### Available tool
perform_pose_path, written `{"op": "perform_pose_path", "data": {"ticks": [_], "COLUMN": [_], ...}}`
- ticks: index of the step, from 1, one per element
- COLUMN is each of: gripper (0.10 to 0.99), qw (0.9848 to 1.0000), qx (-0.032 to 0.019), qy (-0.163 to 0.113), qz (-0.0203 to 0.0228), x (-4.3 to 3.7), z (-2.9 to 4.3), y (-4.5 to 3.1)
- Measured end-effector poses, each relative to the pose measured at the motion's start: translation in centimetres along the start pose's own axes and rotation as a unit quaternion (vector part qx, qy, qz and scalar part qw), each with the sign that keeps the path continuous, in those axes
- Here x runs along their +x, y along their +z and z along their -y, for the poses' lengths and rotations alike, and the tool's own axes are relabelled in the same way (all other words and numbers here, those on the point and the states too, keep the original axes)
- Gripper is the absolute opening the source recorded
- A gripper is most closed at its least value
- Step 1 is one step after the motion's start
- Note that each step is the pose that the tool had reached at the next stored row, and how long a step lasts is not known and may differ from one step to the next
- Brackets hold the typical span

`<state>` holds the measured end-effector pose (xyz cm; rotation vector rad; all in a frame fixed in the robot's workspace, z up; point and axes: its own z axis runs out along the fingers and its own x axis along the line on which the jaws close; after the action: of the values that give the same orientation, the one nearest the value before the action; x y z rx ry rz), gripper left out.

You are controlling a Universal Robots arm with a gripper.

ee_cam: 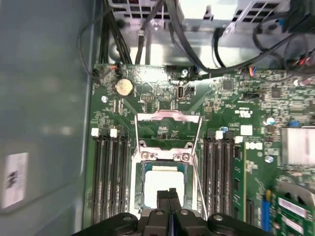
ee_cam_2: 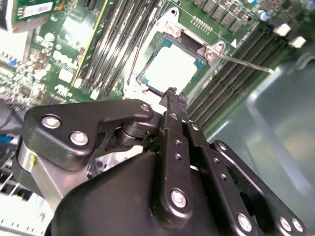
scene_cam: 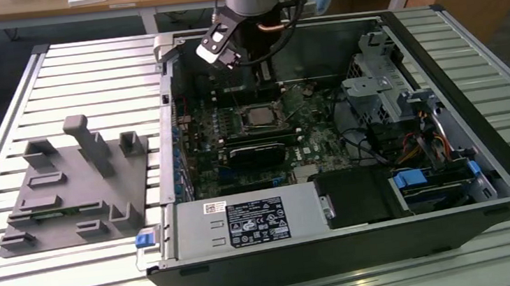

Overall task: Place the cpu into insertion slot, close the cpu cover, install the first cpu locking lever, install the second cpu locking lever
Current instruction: 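Close the cpu cover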

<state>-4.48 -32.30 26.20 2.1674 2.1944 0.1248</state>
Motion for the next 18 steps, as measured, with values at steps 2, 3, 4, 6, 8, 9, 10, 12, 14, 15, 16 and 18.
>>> {"op": "perform_pose_path", "data": {"ticks": [2, 3, 4, 6, 8, 9, 10, 12, 14, 15, 16, 18], "gripper": [0.106, 0.106, 0.106, 0.106, 0.106, 0.106, 0.106, 0.106, 0.106, 0.106, 0.106, 0.106], "qw": [1.0000, 1.0000, 1.0000, 1.0000, 1.0000, 1.0000, 1.0000, 0.9999, 0.9998, 0.9998, 0.9997, 0.9996], "qx": [0.0002, 0.0002, 0.0002, 0.0004, 0.0019, 0.0037, 0.0063, 0.0117, 0.0175, 0.0204, 0.0231, 0.0280], "qy": [0.000, 0.000, 0.000, 0.000, 0.000, 0.000, 0.000, 0.000, 0.000, 0.001, 0.001, 0.001], "qz": [0.0001, 0.0001, 0.0000, 0.0000, 0.0000, 0.0000, -0.0002, -0.0006, -0.0015, -0.0020, -0.0024, -0.0034], "x": [0.02, 0.02, 0.01, -0.19, -0.51, -0.60, -0.62, -0.64, -0.65, -0.65, -0.66, -0.67], "z": [-0.09, -0.13, -0.17, -0.20, -0.23, -0.30, -0.46, -0.91, -1.60, -1.98, -2.34, -3.13], "y": [-0.94, -1.38, -1.72, -2.10, -2.21, -2.21, -2.18, -2.15, -2.06, -2.02, -1.97, -1.86]}}
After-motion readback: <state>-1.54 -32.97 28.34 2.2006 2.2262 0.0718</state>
